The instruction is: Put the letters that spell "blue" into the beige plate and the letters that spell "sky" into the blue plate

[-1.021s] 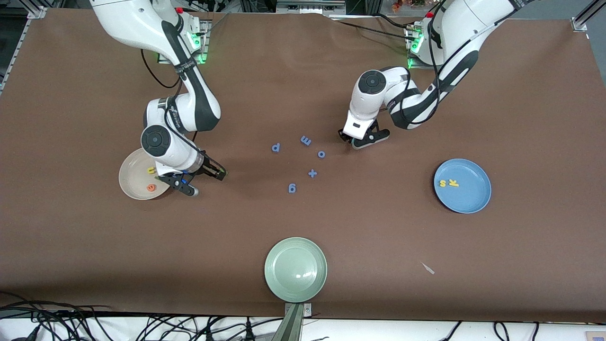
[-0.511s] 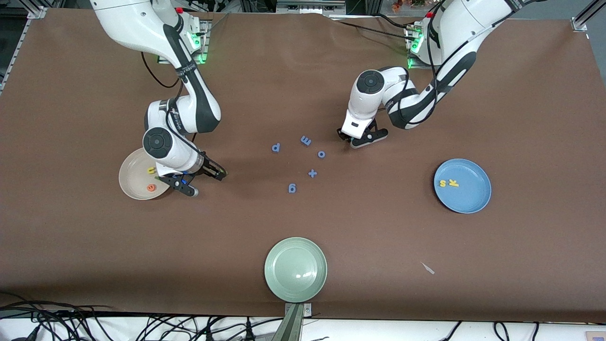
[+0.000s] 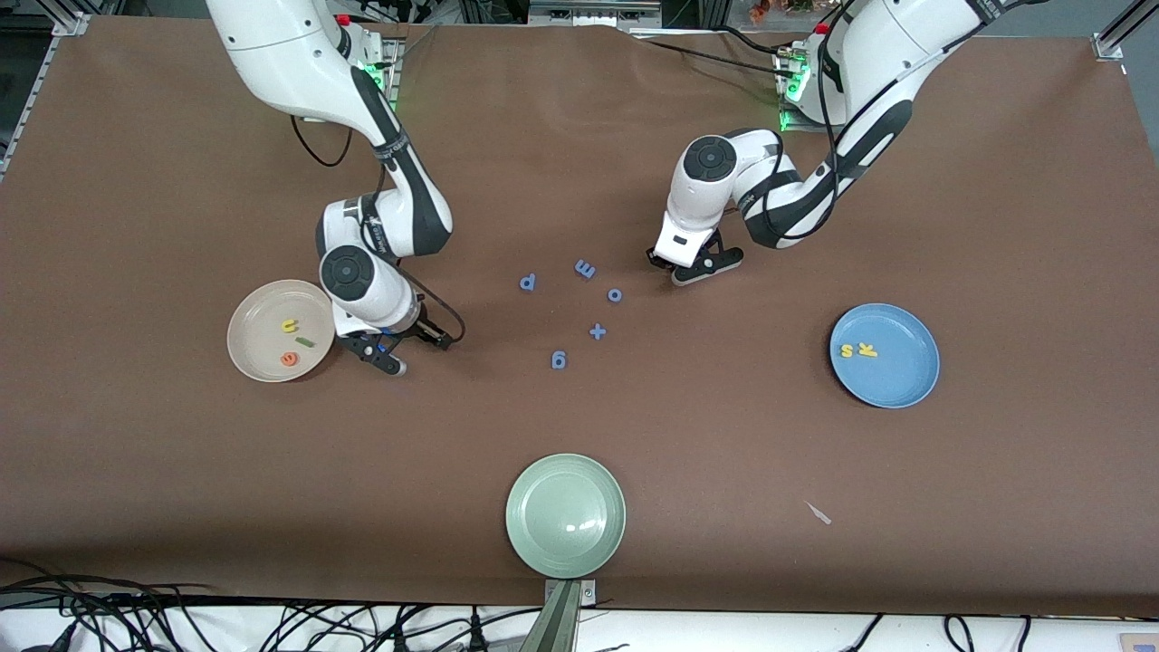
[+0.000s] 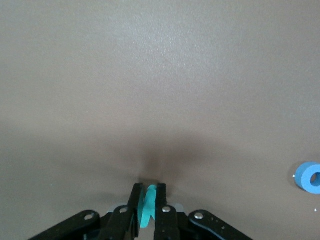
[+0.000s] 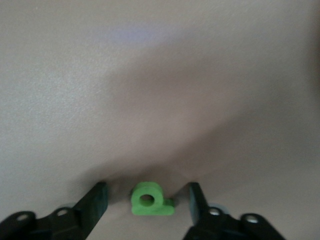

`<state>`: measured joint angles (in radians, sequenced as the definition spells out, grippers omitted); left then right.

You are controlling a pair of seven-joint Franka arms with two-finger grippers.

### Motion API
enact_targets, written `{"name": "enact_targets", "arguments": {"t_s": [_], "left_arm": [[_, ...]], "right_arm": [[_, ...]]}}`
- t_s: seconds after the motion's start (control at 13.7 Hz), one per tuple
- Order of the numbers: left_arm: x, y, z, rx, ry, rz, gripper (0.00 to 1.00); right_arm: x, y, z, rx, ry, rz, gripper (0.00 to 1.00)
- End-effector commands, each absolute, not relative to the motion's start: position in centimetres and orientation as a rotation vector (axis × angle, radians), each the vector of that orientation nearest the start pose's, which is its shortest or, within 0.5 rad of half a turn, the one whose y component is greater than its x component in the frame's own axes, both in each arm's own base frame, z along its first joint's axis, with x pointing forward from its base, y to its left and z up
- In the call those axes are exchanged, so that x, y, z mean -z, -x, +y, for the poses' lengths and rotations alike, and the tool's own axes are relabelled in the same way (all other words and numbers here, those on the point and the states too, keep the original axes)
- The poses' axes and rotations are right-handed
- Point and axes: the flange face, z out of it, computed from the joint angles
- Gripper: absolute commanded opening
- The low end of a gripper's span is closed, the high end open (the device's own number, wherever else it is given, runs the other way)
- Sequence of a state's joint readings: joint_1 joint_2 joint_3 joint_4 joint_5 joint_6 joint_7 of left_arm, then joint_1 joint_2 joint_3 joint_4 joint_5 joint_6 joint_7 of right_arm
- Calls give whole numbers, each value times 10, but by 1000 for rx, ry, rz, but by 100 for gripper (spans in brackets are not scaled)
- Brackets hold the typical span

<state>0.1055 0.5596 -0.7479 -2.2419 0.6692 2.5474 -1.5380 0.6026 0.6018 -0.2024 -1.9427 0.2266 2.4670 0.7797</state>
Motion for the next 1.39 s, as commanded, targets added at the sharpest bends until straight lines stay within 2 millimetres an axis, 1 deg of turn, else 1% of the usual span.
{"name": "enact_targets", "arguments": {"t_s": [0.0,0.07,0.15,0.29,0.44,0.58,0.66,0.73,0.8,0.88,1.02,1.09,1.17,1.24,1.31], "left_arm": [[-180,-418,-330,15,3078,-605,1],[-184,-423,-326,28,3075,-617,1],[-184,-423,-326,28,3072,-619,1],[-180,-418,-330,14,3073,-603,1],[-182,-422,-324,23,3064,-619,1],[-185,-429,-317,29,3052,-636,0],[-188,-436,-309,40,3047,-661,0],[-194,-443,-301,47,3040,-705,0],[-202,-451,-294,57,3035,-744,0],[-213,-463,-288,67,3028,-785,0],[-233,-485,-274,70,3002,-856,0],[-243,-498,-260,51,2993,-871,0],[-252,-512,-244,-6,2983,-843,0],[-263,-531,-218,-79,2964,-794,0],[-274,-549,-191,-144,2946,-759,0]], "right_arm": [[-166,-560,242,-93,3050,848,74],[-166,-559,240,-97,3052,849,74],[-167,-558,241,-97,3053,842,73],[-169,-557,241,-101,3056,834,67],[-166,-553,236,-115,3067,820,56],[-168,-551,233,-118,3077,777,41],[-171,-551,231,-114,3079,762,33],[-172,-553,225,-113,3082,768,26],[-177,-554,225,-114,3082,752,24],[-185,-559,218,-106,3085,734,24],[-212,-571,196,-144,3105,685,24],[-228,-581,181,-175,3123,649,24],[-245,-592,162,-211,3142,590,24],[-261,-604,137,-243,3163,532,24],[-272,-610,112,-279,3181,467,24]]}}
